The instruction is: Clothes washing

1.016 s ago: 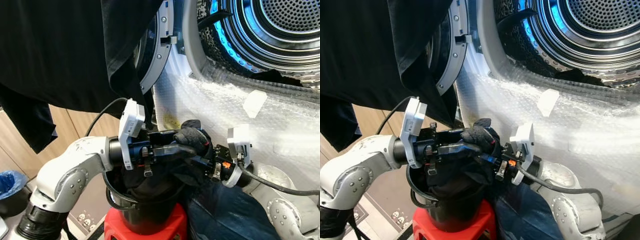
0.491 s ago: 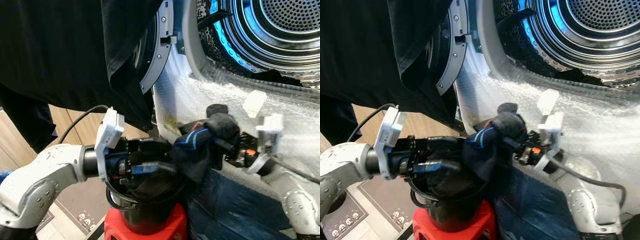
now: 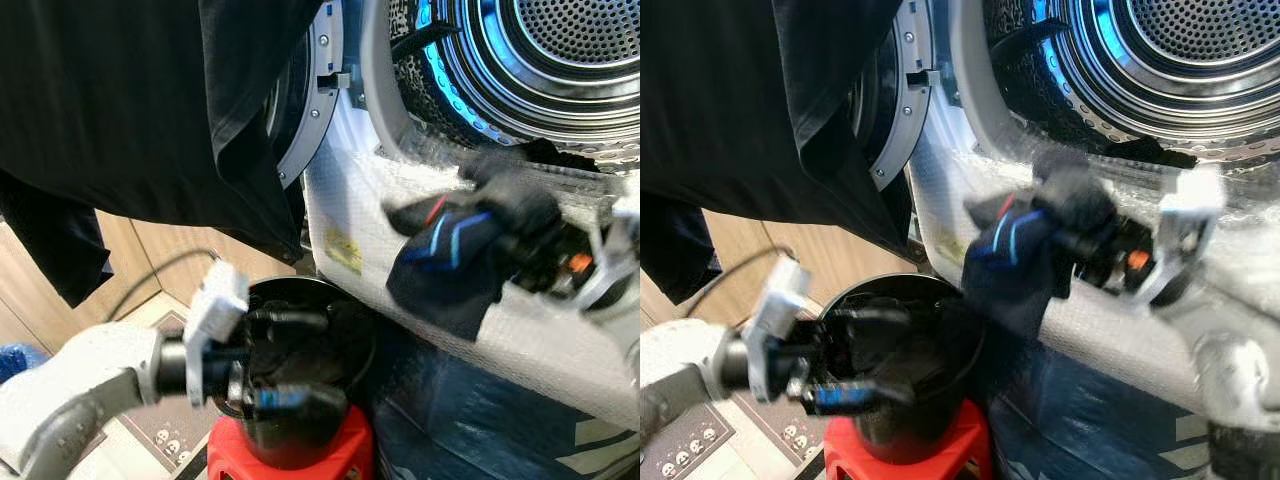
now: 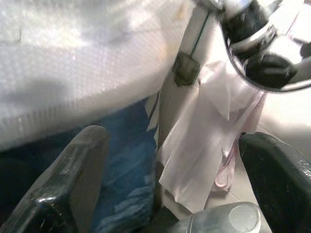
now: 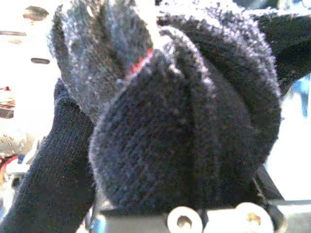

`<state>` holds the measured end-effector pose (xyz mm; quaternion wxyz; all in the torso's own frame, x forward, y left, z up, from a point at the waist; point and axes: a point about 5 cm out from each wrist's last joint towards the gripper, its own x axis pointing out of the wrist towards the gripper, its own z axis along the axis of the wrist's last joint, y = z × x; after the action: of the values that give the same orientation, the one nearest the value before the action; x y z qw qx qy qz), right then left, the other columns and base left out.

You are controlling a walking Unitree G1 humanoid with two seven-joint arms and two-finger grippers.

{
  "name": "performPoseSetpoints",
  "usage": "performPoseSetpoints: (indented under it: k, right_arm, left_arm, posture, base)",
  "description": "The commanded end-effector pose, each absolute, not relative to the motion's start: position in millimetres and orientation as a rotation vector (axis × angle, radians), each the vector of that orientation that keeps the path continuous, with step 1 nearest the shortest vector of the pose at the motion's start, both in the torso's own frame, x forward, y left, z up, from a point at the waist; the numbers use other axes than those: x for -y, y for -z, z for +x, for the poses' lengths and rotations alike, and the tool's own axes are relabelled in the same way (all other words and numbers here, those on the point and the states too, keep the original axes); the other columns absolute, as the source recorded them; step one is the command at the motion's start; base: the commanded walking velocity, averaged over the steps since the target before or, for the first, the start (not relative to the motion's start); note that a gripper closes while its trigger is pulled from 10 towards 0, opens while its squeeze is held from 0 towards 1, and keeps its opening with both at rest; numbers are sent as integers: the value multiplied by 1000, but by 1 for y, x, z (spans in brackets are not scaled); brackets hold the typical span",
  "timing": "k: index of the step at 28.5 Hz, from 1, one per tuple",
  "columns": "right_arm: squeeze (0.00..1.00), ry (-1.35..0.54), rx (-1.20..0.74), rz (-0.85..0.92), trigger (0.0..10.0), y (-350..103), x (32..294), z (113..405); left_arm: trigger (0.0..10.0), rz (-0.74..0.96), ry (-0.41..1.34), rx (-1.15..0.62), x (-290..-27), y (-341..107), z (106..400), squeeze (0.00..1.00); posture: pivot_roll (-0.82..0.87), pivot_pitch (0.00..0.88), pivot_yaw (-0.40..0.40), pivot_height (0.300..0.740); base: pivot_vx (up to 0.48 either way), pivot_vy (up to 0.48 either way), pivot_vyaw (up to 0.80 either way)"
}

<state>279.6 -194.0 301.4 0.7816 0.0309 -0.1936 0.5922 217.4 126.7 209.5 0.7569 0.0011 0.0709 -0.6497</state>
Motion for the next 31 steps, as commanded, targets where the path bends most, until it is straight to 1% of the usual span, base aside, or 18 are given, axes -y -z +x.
performPoseSetpoints:
  k: [1,6,7,8,9,10,14,16,18,20,21,22,23,25,26,27,28,31]
  right_arm:
    - [0,-1305,448,41,0,-317,198,281]
    - [0,-1335,473,-10,0,-337,197,289]
    - [0,-1337,474,-25,549,-342,197,292]
    - [0,-1337,477,-49,4824,-347,196,296]
    - [0,-1335,476,-68,6980,-351,195,299]
    - [0,-1325,466,-93,10000,-354,194,304]
    - [0,-1245,410,-124,10000,-361,193,323]
    - [0,-1142,376,-126,10000,-368,194,339]
    - [0,-955,299,-132,10000,-376,195,362]
    - [0,-805,237,-160,10000,-379,198,377]
    - [0,-805,237,-160,10000,-379,198,377]
    - [0,-641,185,-148,10000,-383,204,389]
    - [0,-512,158,-114,10000,-387,210,395]
    - [0,-427,157,-98,10000,-390,214,398]
    - [0,-427,157,-98,10000,-390,214,398]
    - [0,-313,151,-100,10000,-394,221,400]
    - [0,-313,151,-100,10000,-394,221,400]
    - [0,-4,168,-136,10000,-404,243,401]
  left_arm:
    - [10000,27,1390,-157,-122,-206,217,1000]
    - [10000,35,1324,-153,-117,-199,218,1000]
    - [10000,27,1311,-148,-116,-198,218,1000]
    - [10000,22,1300,-143,-114,-197,217,1000]
    - [10000,18,1293,-138,-113,-197,216,1000]
    - [10000,6,1289,-136,-111,-196,214,1000]
    - [10000,-21,1277,-128,-105,-196,209,1000]
    - [10000,-47,1267,-127,-101,-194,204,1000]
    - [10000,-75,1251,-122,-96,-193,199,1000]
    - [10000,-91,1237,-118,-93,-192,196,1000]
    - [10000,-91,1237,-118,-93,-192,196,1000]
    - [10000,-108,1227,-117,-91,-192,193,1000]
    - [10000,-118,1222,-115,-90,-192,192,1000]
    - [10000,-125,1220,-115,-90,-192,192,1000]
    - [10000,-125,1220,-115,-90,-192,192,1000]
    - [10000,-129,1217,-114,-89,-192,192,1000]
    - [10000,-129,1217,-114,-89,-192,192,1000]
    - [10000,-135,1205,-112,-88,-192,191,1000]
  posture:
    - [-34,0,26,740]
    - [-25,0,9,740]
    - [-20,0,2,740]
    - [-17,0,-4,740]
    - [-15,0,-8,740]
    - [-11,6,-15,740]
    - [-1,29,-34,740]
    - [5,50,-47,740]
    - [8,72,-61,740]
    - [8,88,-69,740]
    - [8,88,-69,740]
    - [4,98,-73,740]
    - [3,103,-74,740]
    - [0,109,-76,740]
    - [0,109,-76,740]
    - [-2,115,-75,740]
    - [-2,115,-75,740]
    - [-3,122,-76,740]
  base:
    - [0,0,0]
    - [0,0,0]
    - [0,0,0]
    - [0,0,0]
    - [0,0,0]
    - [0,0,0]
    - [0,0,0]
    - [0,0,0]
    - [0,0,0]
    - [0,0,0]
    - [0,0,0]
    - [0,0,0]
    - [0,0,0]
    - [0,0,0]
    - [0,0,0]
    - [0,0,0]
    - [0,0,0]
    - [0,0,0]
